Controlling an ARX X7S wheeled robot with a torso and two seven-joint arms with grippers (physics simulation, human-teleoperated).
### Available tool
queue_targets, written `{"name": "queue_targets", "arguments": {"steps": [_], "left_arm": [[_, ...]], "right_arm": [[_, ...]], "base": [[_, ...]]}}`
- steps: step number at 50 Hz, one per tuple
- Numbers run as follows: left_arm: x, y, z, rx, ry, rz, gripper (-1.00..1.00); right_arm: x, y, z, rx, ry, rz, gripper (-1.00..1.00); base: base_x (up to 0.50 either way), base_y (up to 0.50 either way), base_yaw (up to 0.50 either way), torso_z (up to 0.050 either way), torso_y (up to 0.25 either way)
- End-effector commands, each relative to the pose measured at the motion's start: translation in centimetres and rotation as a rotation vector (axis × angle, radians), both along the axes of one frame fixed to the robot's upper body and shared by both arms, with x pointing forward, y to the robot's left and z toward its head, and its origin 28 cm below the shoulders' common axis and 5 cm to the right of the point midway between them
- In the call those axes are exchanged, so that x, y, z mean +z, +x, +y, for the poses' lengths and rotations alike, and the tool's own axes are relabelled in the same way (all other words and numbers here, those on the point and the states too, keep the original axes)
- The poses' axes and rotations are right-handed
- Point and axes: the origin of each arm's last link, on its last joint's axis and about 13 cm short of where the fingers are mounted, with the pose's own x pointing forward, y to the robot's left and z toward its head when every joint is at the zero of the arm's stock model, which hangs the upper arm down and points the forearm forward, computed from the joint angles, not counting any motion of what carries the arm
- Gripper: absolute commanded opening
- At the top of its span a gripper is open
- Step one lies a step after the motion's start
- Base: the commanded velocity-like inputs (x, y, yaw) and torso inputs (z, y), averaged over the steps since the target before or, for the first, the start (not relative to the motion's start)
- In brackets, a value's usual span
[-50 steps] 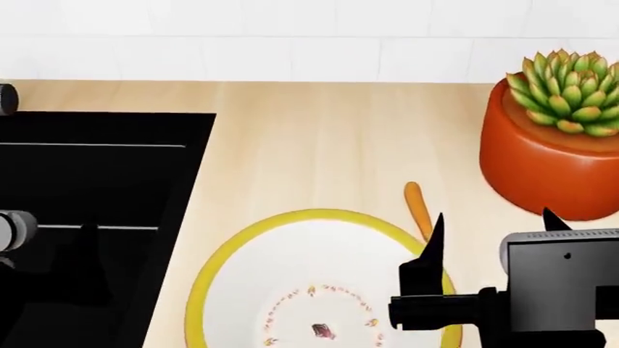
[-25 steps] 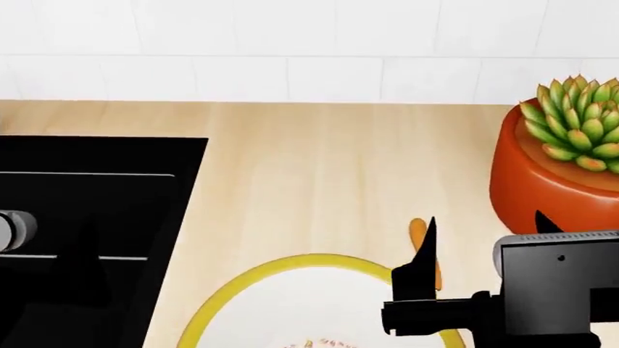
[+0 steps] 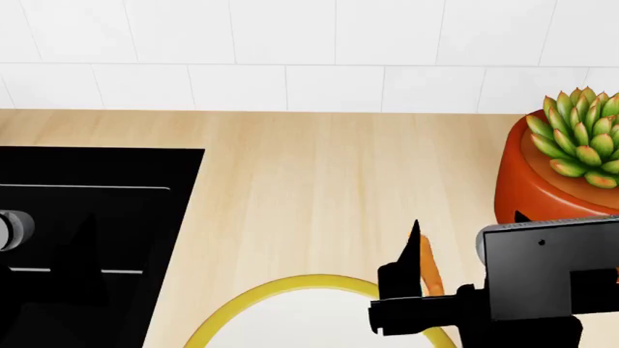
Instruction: There is a mixed pile of frozen fruits and vegetables on the counter. Locate all the frozen vegetables and place the items in a bowl on the counter. Take all the frozen fruits and defrost them in a running sink.
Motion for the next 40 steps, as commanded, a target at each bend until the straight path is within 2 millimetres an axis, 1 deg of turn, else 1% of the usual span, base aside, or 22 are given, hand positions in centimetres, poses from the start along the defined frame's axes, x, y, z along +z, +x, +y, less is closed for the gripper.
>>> {"name": "queue_targets", "arguments": {"steps": [1, 6, 9, 10, 11, 13, 15, 16, 17, 19, 20, 21, 22, 24, 27, 28, 30, 32, 34, 36, 38, 40], "left_arm": [[0.1, 0.1, 0.0, -0.006, -0.011, 0.005, 1.00], [0.2, 0.2, 0.2, 0.000, -0.018, 0.004, 1.00], [0.3, 0.0, 0.3, 0.001, -0.023, 0.005, 1.00], [0.3, 0.0, 0.3, -0.001, -0.022, 0.006, 1.00], [0.3, 0.0, 0.3, -0.003, -0.023, 0.006, 1.00], [0.3, 0.0, 0.3, -0.005, -0.023, 0.006, 1.00], [0.2, 0.0, 0.3, -0.008, -0.022, 0.008, 1.00], [0.2, 0.0, 0.3, -0.010, -0.019, 0.009, 1.00], [0.3, 0.0, 0.3, -0.012, -0.016, 0.010, 1.00], [0.4, -0.1, 0.7, -0.007, -0.016, 0.007, 1.00], [0.4, 0.0, 0.8, -0.004, -0.016, 0.006, 1.00], [0.4, 0.1, 0.8, 0.000, -0.019, 0.006, 1.00], [0.4, 0.0, 0.9, 0.002, -0.019, 0.007, 1.00], [0.5, 0.0, 1.0, 0.003, -0.021, 0.007, 1.00], [0.3, 0.1, 1.0, 0.004, -0.023, 0.010, 1.00], [0.3, 0.1, 0.9, 0.002, -0.021, 0.010, 1.00], [0.4, 0.0, 0.9, -0.002, -0.023, 0.009, 1.00], [0.4, 0.0, 0.9, -0.002, -0.024, 0.010, 1.00], [0.4, 0.0, 0.8, -0.007, -0.022, 0.009, 1.00], [0.4, -0.1, 0.9, -0.010, -0.021, 0.008, 1.00], [0.6, 0.1, 1.0, -0.004, -0.027, 0.000, 1.00], [0.6, 0.1, 1.1, -0.003, -0.028, -0.002, 1.00]], "right_arm": [[2.3, 1.3, 0.3, 0.082, -0.023, 0.129, 1.00], [3.8, 2.4, 0.0, 0.085, -0.086, 0.173, 1.00], [4.9, 2.8, 0.0, 0.109, -0.047, 0.225, 1.00], [5.3, 2.9, -0.1, 0.105, -0.008, 0.262, 1.00], [6.0, 3.1, -0.3, 0.091, -0.058, 0.269, 1.00], [7.3, 3.8, -0.4, 0.102, 0.015, 0.305, 1.00], [7.8, 4.5, -0.4, 0.113, -0.012, 0.355, 1.00], [8.2, 5.3, -0.3, 0.172, -0.008, 0.394, 1.00], [8.5, 6.4, -0.4, 0.151, 0.039, 0.437, 1.00], [8.4, 7.7, -0.7, 0.153, 0.017, 0.545, 1.00], [8.4, 8.4, -0.8, 0.150, -0.013, 0.563, 1.00], [8.4, 8.9, -0.9, 0.155, 0.005, 0.586, 1.00], [8.4, 9.2, -0.9, 0.191, -0.040, 0.587, 1.00], [8.6, 10.0, -1.1, 0.183, 0.012, 0.665, 1.00], [8.7, 10.9, -1.6, 0.162, -0.074, 0.801, 1.00], [8.9, 11.2, -1.7, 0.148, -0.092, 0.799, 1.00], [9.6, 12.2, -1.9, 0.107, -0.012, 0.814, 1.00], [9.6, 12.7, -1.7, 0.114, 0.000, 0.837, 1.00], [9.0, 13.8, -1.5, 0.091, 0.013, 0.860, 1.00], [8.1, 14.5, -1.4, 0.070, -0.016, 0.870, 1.00], [6.7, 15.4, -1.2, 0.056, 0.043, 0.900, 1.00], [5.7, 15.7, -1.0, 0.052, 0.041, 0.926, 1.00]], "base": [[0.00, 0.00, 0.00, 0.000, 0.000], [0.00, 0.00, 0.00, 0.000, 0.000], [0.00, 0.00, 0.00, 0.000, 0.000], [0.00, 0.00, 0.00, 0.000, 0.000], [0.00, 0.00, 0.00, 0.000, 0.000], [0.00, 0.00, 0.00, 0.000, 0.000], [0.00, 0.00, 0.00, 0.000, 0.000], [0.00, 0.00, 0.00, 0.000, 0.000], [0.00, 0.00, 0.00, 0.000, 0.000], [0.00, 0.00, 0.00, 0.000, 0.000], [0.00, 0.00, 0.00, 0.000, 0.000], [0.00, 0.00, 0.00, 0.000, 0.000], [0.00, 0.00, 0.00, 0.000, 0.000], [0.00, 0.00, 0.00, 0.000, 0.000], [0.00, 0.00, 0.00, 0.000, 0.000], [0.00, 0.00, 0.00, 0.000, 0.000], [0.00, 0.00, 0.00, 0.000, 0.000], [0.00, 0.00, 0.00, 0.000, 0.000], [0.00, 0.00, 0.00, 0.000, 0.000], [0.00, 0.00, 0.00, 0.000, 0.000], [0.00, 0.00, 0.00, 0.000, 0.000], [0.00, 0.00, 0.00, 0.000, 0.000]]}}
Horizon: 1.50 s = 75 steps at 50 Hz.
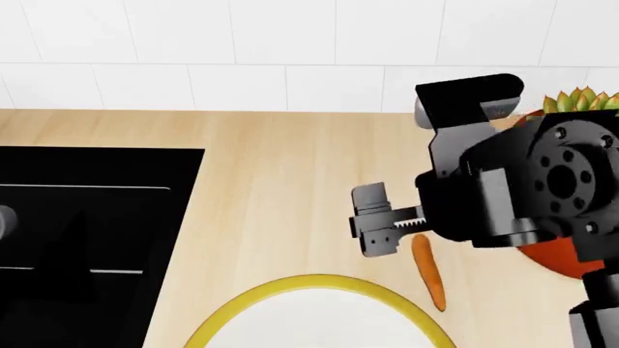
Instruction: There is a mixed pile of frozen fruits and vegetables on the counter. Locate all the frozen vegetables and place the items in a bowl on the counter. Take all the frozen fruits and defrost them in a running sink.
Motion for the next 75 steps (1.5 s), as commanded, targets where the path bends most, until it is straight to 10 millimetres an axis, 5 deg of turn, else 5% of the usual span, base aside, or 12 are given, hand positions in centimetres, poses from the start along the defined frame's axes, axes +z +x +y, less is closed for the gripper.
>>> {"name": "queue_targets", "arguments": {"steps": [1, 6, 36, 37, 50, 64, 75], "left_arm": [[0.2, 0.1, 0.2, 0.002, -0.005, -0.008, 1.00], [0.2, 0.0, 0.4, 0.004, -0.007, -0.011, 1.00], [-0.1, 0.1, 0.3, -0.005, -0.001, -0.007, 1.00], [-0.3, 0.1, 0.3, -0.003, -0.001, -0.008, 1.00], [-0.3, 0.0, 0.3, -0.008, 0.006, -0.006, 1.00], [-0.4, 0.0, 0.2, -0.010, 0.008, -0.004, 1.00], [-0.4, -0.1, 0.1, -0.016, 0.011, -0.003, 1.00]], "right_arm": [[-2.7, 3.0, -0.7, -0.109, -0.019, 0.174, 1.00], [-4.3, 3.7, -0.3, -0.110, 0.028, 0.210, 1.00], [-6.5, 3.8, -0.4, -0.194, 0.105, 0.262, 1.00], [-6.2, 4.0, -0.3, -0.197, 0.104, 0.241, -1.00], [-1.9, 4.9, -0.5, -0.125, 0.018, 0.046, -1.00], [2.3, -0.6, 0.8, -0.009, 0.036, -0.117, -1.00], [3.0, -5.8, 1.0, 0.065, 0.090, -0.201, -1.00]], "base": [[0.00, 0.00, 0.00, 0.000, 0.000], [0.00, 0.00, 0.00, 0.000, 0.000], [0.00, 0.00, 0.00, 0.000, 0.000], [0.00, 0.00, 0.00, 0.000, 0.000], [0.00, 0.00, 0.00, 0.000, 0.000], [0.00, 0.00, 0.00, 0.000, 0.000], [0.00, 0.00, 0.00, 0.000, 0.000]]}}
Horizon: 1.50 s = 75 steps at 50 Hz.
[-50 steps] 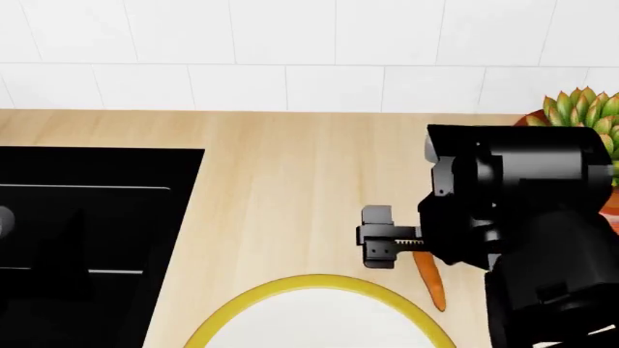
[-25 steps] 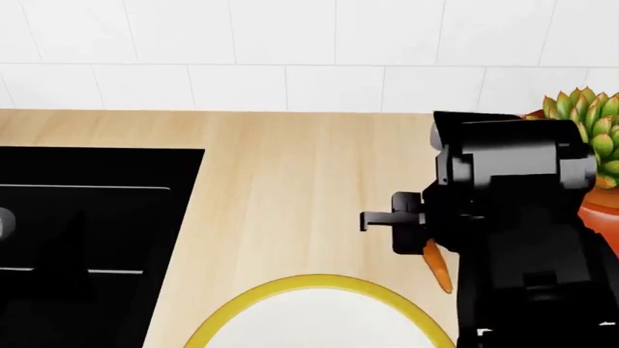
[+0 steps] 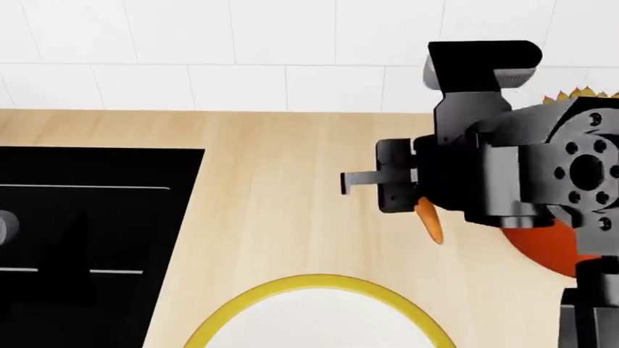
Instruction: There is a mixed pile of frozen fruits and vegetables on the counter. Locate all the frozen vegetables and place the items in a bowl on the counter. Take all the frozen fruits and defrost them in a running sink.
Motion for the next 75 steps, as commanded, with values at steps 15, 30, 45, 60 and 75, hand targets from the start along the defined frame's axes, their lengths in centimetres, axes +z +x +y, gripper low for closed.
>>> {"name": "queue_targets", "arguments": {"steps": [15, 30, 45, 60, 75], "left_arm": [[0.1, -0.2, 0.1, -0.005, 0.001, -0.005, 1.00], [0.2, -0.1, 0.0, -0.009, 0.003, -0.016, 1.00], [0.1, -0.1, 0.0, -0.010, 0.009, -0.021, 1.00], [0.4, -0.2, 0.1, 0.001, -0.001, -0.041, 1.00], [0.0, -0.2, -0.2, -0.007, -0.005, -0.054, 1.00]], "right_arm": [[0.0, -10.9, 2.2, 0.305, -0.059, -0.062, -1.00], [-3.6, -12.3, 3.8, 0.385, -0.032, 0.014, -1.00], [-5.9, -12.9, 4.3, 0.410, -0.052, 0.058, -1.00], [-4.9, -13.3, 4.2, 0.421, -0.047, -0.023, 1.00], [-1.9, -12.6, 1.5, 0.236, 0.076, -0.522, 1.00]], "base": [[0.00, 0.00, 0.00, 0.000, 0.000], [0.00, 0.00, 0.00, 0.000, 0.000], [0.00, 0.00, 0.00, 0.000, 0.000], [0.00, 0.00, 0.00, 0.000, 0.000], [0.00, 0.00, 0.00, 0.000, 0.000]]}}
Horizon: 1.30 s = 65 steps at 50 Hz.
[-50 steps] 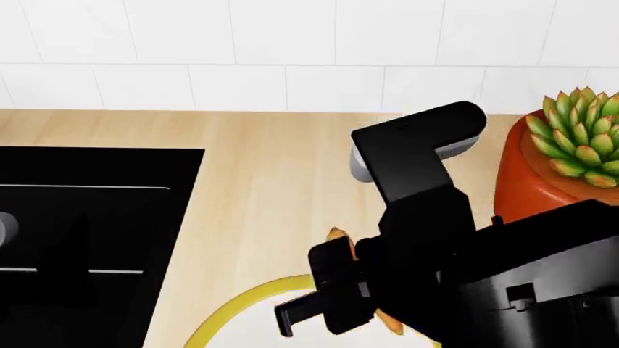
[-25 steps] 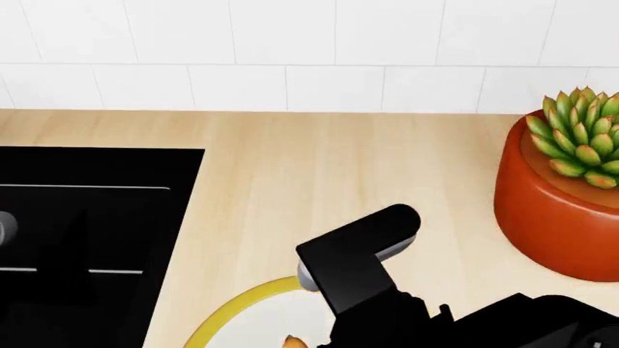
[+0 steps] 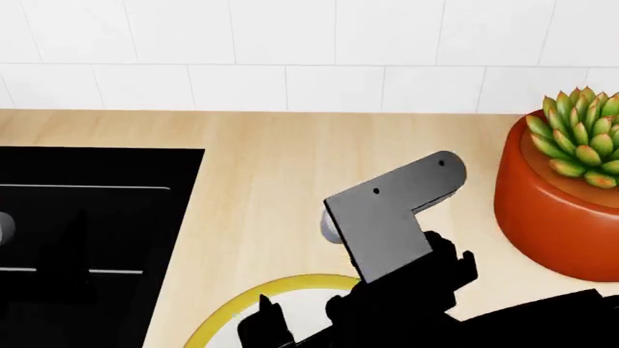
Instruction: There is a mixed pile of frozen fruits and vegetables on the counter. Locate all the frozen vegetables and place the items in a bowl on the counter. Take all the frozen fruits and defrost them in a running sink.
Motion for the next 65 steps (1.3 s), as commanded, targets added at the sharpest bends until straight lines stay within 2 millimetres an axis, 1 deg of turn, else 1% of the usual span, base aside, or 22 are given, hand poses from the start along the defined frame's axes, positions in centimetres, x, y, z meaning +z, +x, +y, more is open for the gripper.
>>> {"name": "queue_targets", "arguments": {"steps": [1, 6, 8, 11, 12, 13, 14, 18, 20, 22, 24, 25, 28, 29, 30, 34, 36, 38, 42, 46, 51, 65], "left_arm": [[0.0, 0.0, 0.0, -0.002, -0.007, -0.018, 1.00], [0.2, 0.1, -0.1, 0.007, -0.006, -0.030, 1.00], [0.3, 0.0, 0.0, 0.008, -0.004, -0.034, 1.00], [0.4, 0.1, 0.0, 0.015, -0.008, -0.043, 1.00], [0.4, 0.1, 0.0, 0.015, -0.009, -0.043, 1.00], [0.4, 0.0, 0.0, 0.016, -0.006, -0.045, 1.00], [0.4, -0.1, 0.0, 0.011, -0.003, -0.046, 1.00], [0.3, 0.0, 0.0, 0.011, 0.000, -0.043, 1.00], [0.3, 0.1, 0.1, 0.015, 0.000, -0.043, 1.00], [0.4, 0.2, 0.1, 0.021, -0.006, -0.044, 1.00], [0.3, 0.1, 0.1, 0.022, -0.001, -0.043, 1.00], [0.3, 0.1, 0.1, 0.021, 0.003, -0.044, 1.00], [0.4, 0.1, 0.2, 0.024, 0.004, -0.045, 1.00], [0.5, 0.2, 0.2, 0.027, 0.004, -0.047, 1.00], [0.5, 0.1, 0.2, 0.028, 0.006, -0.048, 1.00], [0.5, 0.2, 0.5, 0.033, -0.002, -0.045, 1.00], [0.5, 0.2, 0.6, 0.039, -0.003, -0.044, 1.00], [0.6, 0.1, 0.5, 0.038, -0.001, -0.047, 1.00], [0.5, 0.4, 0.2, 0.036, 0.007, -0.047, 1.00], [0.7, 0.2, 0.5, 0.041, 0.004, -0.051, 1.00], [0.7, 0.0, 0.6, 0.040, 0.002, -0.053, 1.00], [0.9, 0.0, 0.5, 0.039, 0.002, -0.056, 1.00]], "right_arm": [[1.4, 0.6, -2.0, -0.120, 0.168, -0.276, 1.00], [0.2, 1.1, -3.4, -0.238, 0.263, -0.360, 1.00], [-0.6, 1.2, -4.0, -0.278, 0.217, -0.415, 1.00], [-1.7, 0.8, -4.8, -0.341, 0.315, -0.443, 1.00], [-1.9, 0.4, -4.8, -0.294, 0.335, -0.481, 1.00], [-2.2, 0.3, -5.0, -0.379, 0.336, -0.495, 1.00], [-2.6, 0.1, -5.1, -0.389, 0.358, -0.528, 1.00], [-4.5, 0.2, -5.3, -0.443, 0.290, -0.527, 1.00], [-4.5, 0.3, -5.5, -0.449, 0.302, -0.553, 1.00], [-4.4, 0.4, -6.0, -0.472, 0.244, -0.589, 1.00], [-4.5, 0.3, -6.1, -0.466, 0.247, -0.594, 1.00], [-4.7, 0.3, -6.0, -0.433, 0.114, -0.602, 1.00], [-4.6, 0.0, -6.4, -0.480, 0.182, -0.582, 1.00], [-4.4, -0.1, -6.7, -0.527, 0.277, -0.567, 1.00], [-4.3, -0.4, -6.7, -0.504, 0.218, -0.576, 1.00], [-4.7, -0.3, -6.5, -0.496, 0.120, -0.564, 1.00], [-4.6, -0.3, -6.4, -0.485, 0.150, -0.532, 1.00], [-4.8, -0.4, -6.4, -0.493, 0.111, -0.521, 1.00], [-4.5, -0.5, -6.4, -0.500, 0.134, -0.525, 1.00], [-4.1, -0.8, -6.3, -0.497, 0.141, -0.544, 1.00], [-3.6, -1.1, -6.1, -0.488, 0.135, -0.557, 1.00], [-3.5, -1.1, -6.1, -0.499, 0.139, -0.573, 1.00]], "base": [[0.00, 0.00, 0.00, 0.000, 0.000], [0.00, 0.00, 0.00, 0.000, 0.000], [0.00, 0.00, 0.00, 0.000, 0.000], [0.00, 0.00, 0.00, 0.000, 0.000], [0.00, 0.00, 0.00, 0.000, 0.000], [0.00, 0.00, 0.00, 0.000, 0.000], [0.00, 0.00, 0.00, 0.000, 0.000], [0.00, 0.00, 0.00, 0.000, 0.000], [0.00, 0.00, 0.00, 0.000, 0.000], [0.00, 0.00, 0.00, 0.000, 0.000], [0.00, 0.00, 0.00, 0.000, 0.000], [0.00, 0.00, 0.00, 0.000, 0.000], [0.00, 0.00, 0.00, 0.000, 0.000], [0.00, 0.00, 0.00, 0.000, 0.000], [0.00, 0.00, 0.00, 0.000, 0.000], [0.00, 0.00, 0.00, 0.000, 0.000], [0.00, 0.00, 0.00, 0.000, 0.000], [0.00, 0.00, 0.00, 0.000, 0.000], [0.00, 0.00, 0.00, 0.000, 0.000], [0.00, 0.06, 0.00, 0.000, 0.000], [-0.09, 0.33, 0.00, 0.000, 0.000], [-0.10, 0.47, 0.00, 0.000, 0.000]]}}
